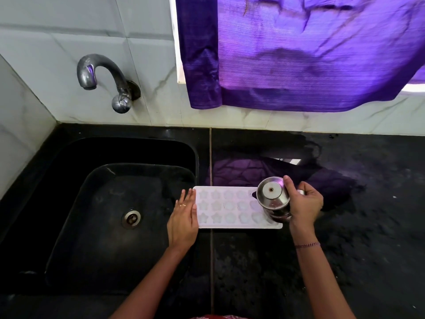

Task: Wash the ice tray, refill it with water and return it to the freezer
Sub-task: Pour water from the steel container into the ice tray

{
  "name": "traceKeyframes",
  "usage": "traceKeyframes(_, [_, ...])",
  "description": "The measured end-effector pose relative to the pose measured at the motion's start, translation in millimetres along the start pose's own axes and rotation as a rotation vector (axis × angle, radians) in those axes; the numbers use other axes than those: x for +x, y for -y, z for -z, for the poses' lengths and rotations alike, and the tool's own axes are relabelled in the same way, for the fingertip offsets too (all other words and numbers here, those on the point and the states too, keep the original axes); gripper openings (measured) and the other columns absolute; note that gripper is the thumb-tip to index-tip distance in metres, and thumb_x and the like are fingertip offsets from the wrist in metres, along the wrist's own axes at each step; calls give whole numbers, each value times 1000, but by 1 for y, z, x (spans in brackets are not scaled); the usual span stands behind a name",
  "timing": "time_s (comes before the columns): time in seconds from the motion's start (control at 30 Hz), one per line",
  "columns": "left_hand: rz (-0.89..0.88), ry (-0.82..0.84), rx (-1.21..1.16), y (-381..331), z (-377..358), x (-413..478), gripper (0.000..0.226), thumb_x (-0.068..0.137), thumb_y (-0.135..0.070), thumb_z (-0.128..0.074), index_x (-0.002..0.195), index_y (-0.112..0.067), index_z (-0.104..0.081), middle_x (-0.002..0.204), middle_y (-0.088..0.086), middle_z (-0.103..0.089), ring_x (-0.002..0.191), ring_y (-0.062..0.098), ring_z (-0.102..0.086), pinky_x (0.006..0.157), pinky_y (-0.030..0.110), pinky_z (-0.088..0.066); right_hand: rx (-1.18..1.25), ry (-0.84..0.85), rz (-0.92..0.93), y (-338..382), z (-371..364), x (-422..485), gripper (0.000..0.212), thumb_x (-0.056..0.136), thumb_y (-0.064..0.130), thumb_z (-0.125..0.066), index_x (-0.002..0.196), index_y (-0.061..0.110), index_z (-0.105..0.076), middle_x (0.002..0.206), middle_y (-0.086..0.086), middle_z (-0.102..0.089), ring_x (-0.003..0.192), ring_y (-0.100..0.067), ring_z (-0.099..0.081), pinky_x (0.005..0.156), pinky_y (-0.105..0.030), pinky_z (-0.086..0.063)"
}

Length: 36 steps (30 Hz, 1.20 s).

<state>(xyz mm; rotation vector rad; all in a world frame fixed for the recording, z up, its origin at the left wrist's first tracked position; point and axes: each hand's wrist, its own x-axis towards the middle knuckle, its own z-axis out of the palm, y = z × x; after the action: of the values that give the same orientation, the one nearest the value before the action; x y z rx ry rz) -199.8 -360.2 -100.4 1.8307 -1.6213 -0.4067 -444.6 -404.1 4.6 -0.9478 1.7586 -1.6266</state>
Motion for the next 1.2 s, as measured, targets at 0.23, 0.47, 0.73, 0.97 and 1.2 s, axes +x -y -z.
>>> traceKeyframes(0.23, [3,-1,3,1,-1,0,58,94,-39,-13,143,-19,-39,147,-4,-41,140,5,-22,114,31,-28,10,-9,-9,0,0,0,54,79,14,-75,50,15,-29,34,13,-30,37,-4,-27,41,-10,-27])
traceKeyframes(0.47, [5,7,12,1,-1,0,59,94,-40,-13,143,-19,-38,147,-4,-40,140,6,-22,115,30,-27,126,-57,-160,-5,2,5,57,76,19,-77,47,21,-28,40,10,-27,48,-7,-24,49,-22,-28])
traceKeyframes(0.73, [3,3,10,0,-1,0,59,94,-40,-13,143,-18,-38,147,-4,-39,140,6,-21,115,33,-29,154,-21,-177,-7,-7,-1,58,76,18,-77,45,23,-28,40,12,-26,49,-7,-23,49,-22,-27])
traceKeyframes(0.97, [-8,-4,11,2,-1,0,56,95,-37,-15,142,-17,-39,146,-3,-42,140,9,-26,114,32,-28,73,27,-76,1,-15,-9,55,78,15,-75,49,16,-28,36,13,-30,41,-3,-27,43,-13,-30])
traceKeyframes(1.2, [-10,-5,10,1,-1,0,57,95,-37,-15,142,-17,-39,146,-3,-42,140,9,-25,115,32,-27,-24,58,-6,5,-20,-11,52,78,19,-76,49,14,-33,47,1,-34,50,-12,-30,49,-27,-31])
